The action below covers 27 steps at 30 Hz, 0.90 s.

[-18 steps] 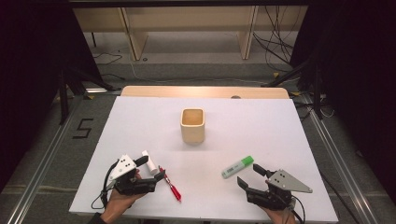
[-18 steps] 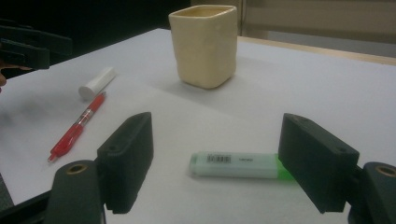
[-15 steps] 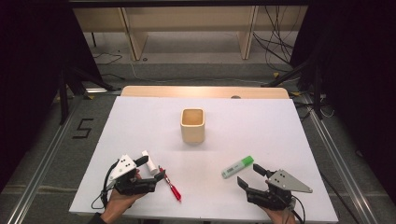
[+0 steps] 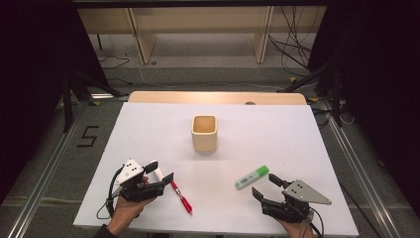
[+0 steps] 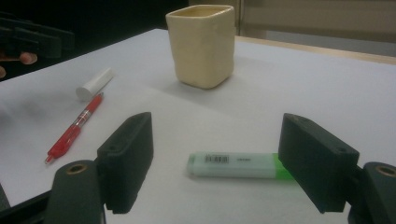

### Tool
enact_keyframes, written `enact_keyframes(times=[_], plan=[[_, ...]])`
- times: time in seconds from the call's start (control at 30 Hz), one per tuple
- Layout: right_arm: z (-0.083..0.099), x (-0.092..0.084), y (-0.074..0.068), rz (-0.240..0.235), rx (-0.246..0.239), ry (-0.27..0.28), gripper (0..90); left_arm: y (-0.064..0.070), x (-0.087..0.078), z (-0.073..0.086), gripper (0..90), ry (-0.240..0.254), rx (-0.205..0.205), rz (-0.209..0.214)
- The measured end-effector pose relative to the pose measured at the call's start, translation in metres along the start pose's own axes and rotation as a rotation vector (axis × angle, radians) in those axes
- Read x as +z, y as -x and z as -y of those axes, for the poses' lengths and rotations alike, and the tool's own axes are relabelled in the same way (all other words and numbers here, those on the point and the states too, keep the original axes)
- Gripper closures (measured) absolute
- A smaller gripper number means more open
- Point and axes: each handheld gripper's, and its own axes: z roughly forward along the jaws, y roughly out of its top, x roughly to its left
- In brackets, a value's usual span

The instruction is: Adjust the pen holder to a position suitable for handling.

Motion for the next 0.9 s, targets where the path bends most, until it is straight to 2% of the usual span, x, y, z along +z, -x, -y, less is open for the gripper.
enact_keyframes(times=[0.07,0.1,0.13,0.3,0.4,0.43,0.47,0.53,0.67,0.7,0.9], plan=[[0.000,0.000,0.000,-0.001,0.002,-0.001,27.4,-0.001,0.003,-0.005,42.7,-0.010,0.010,-0.020],[0.000,0.000,0.000,-0.001,0.002,-0.001,27.4,-0.002,0.005,-0.008,42.7,-0.022,0.006,-0.028],[0.000,0.000,0.000,-0.001,0.001,-0.003,27.4,-0.005,0.009,-0.013,52.4,-0.038,0.003,-0.028],[0.001,0.001,0.000,0.000,0.003,-0.004,27.3,-0.012,0.020,-0.022,76.0,-0.061,-0.019,-0.060],[0.000,0.001,0.000,-0.001,0.001,-0.004,27.4,-0.019,0.029,-0.030,81.2,-0.076,-0.042,-0.071],[0.000,0.001,0.000,-0.001,0.001,-0.004,27.4,-0.025,0.037,-0.034,86.7,-0.083,-0.056,-0.087],[0.000,0.001,0.000,-0.001,0.001,-0.004,27.4,-0.025,0.037,-0.034,89.1,-0.083,-0.056,-0.087],[0.000,0.001,0.000,-0.003,0.001,-0.005,27.4,-0.031,0.045,-0.037,89.2,-0.090,-0.087,-0.090],[0.001,0.001,-0.001,-0.005,0.003,-0.006,27.4,-0.038,0.066,-0.044,89.3,-0.121,-0.091,-0.108],[0.001,0.001,-0.001,-0.006,0.004,-0.007,27.4,-0.038,0.066,-0.044,89.3,-0.121,-0.091,-0.108],[0.001,0.002,-0.001,-0.009,0.005,-0.004,27.4,-0.045,0.091,-0.052,89.3,-0.146,-0.093,-0.122]])
